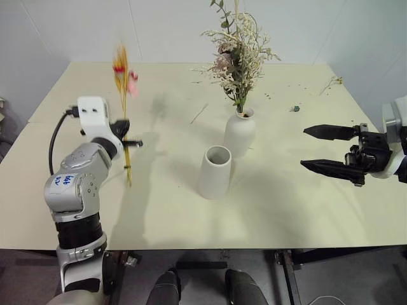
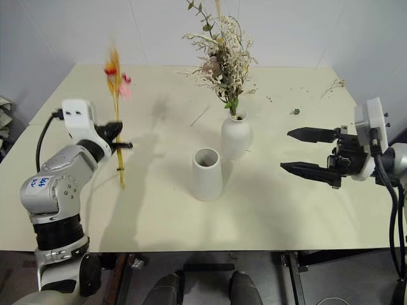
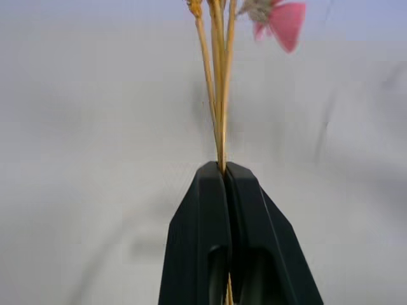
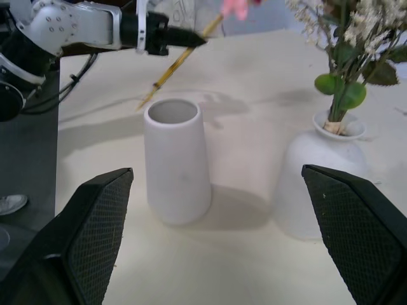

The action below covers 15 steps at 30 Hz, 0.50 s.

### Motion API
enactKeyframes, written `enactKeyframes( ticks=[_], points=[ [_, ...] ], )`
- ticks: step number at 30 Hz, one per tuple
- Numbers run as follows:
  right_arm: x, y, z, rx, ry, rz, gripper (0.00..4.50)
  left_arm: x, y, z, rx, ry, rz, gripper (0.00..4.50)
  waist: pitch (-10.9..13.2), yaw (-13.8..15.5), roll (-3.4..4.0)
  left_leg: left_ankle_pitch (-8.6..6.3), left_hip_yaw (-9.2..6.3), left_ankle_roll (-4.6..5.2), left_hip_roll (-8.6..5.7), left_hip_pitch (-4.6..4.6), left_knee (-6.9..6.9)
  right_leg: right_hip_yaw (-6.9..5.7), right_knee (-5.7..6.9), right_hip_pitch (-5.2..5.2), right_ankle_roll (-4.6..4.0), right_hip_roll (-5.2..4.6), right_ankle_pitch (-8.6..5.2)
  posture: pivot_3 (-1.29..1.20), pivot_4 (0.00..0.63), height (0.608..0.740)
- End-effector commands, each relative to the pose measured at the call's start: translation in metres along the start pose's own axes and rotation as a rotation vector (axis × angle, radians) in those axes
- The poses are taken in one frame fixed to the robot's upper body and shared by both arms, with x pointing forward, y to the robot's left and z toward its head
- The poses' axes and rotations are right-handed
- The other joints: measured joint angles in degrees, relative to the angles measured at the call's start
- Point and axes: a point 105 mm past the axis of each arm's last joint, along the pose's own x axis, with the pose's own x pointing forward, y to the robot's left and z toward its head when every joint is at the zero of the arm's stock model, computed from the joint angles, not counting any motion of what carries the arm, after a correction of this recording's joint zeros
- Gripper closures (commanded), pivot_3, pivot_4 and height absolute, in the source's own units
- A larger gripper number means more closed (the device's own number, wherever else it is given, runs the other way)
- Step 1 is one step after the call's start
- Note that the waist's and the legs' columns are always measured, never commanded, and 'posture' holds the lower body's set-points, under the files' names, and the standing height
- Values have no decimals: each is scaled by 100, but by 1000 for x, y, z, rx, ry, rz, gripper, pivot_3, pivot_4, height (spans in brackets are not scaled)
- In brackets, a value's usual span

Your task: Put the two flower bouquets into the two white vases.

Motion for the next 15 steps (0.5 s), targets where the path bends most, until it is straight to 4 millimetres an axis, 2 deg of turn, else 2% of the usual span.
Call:
enactKeyframes(
  ticks=[1,4,7,11,15],
  points=[
    [-4,10,20,-56,-81,20,0,-2,-13,55,-42,-320,-126,4458,0,6,0,0,0,1,0,0,0,0,0,0,1,1,0,0,150,740],
    [-3,16,24,-52,-113,32,0,-9,-26,84,-100,-513,-275,4458,0,17,-1,-1,0,1,1,-1,1,0,-2,1,4,1,2,0,150,740],
    [-1,24,32,-67,-170,46,0,-15,-44,104,-162,-607,-458,4458,0,26,0,-1,1,2,0,-1,4,0,0,2,7,1,4,0,150,740],
    [0,29,41,-78,-248,38,0,-19,-63,121,-221,-660,-636,4458,0,51,0,-1,1,3,0,0,13,0,1,7,11,3,6,0,150,740],
    [0,34,39,-75,-291,16,0,-19,-86,131,-270,-686,-816,4458,0,100,-1,0,0,4,0,-1,21,0,1,10,13,4,7,0,150,740]
  ],
)
